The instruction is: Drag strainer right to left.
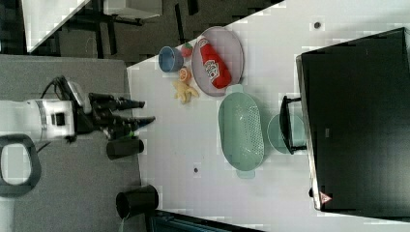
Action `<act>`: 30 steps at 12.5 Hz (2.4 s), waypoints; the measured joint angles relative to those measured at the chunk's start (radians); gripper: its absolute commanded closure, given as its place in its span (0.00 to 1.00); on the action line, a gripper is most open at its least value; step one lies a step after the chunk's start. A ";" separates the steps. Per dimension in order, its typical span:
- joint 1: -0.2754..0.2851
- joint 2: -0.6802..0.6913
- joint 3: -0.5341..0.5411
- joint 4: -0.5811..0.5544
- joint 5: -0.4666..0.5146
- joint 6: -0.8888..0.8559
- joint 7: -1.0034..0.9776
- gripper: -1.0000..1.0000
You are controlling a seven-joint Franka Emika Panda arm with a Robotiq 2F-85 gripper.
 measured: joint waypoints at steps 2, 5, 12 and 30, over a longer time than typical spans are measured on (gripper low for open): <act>-0.002 -0.199 -0.002 -0.184 0.001 -0.159 0.028 0.09; -0.002 -0.430 -0.016 -0.263 -0.002 -0.190 0.035 0.00; -0.015 -0.264 -0.029 -0.429 0.018 0.279 0.076 0.00; 0.056 0.459 0.035 -0.667 0.013 1.113 0.689 0.00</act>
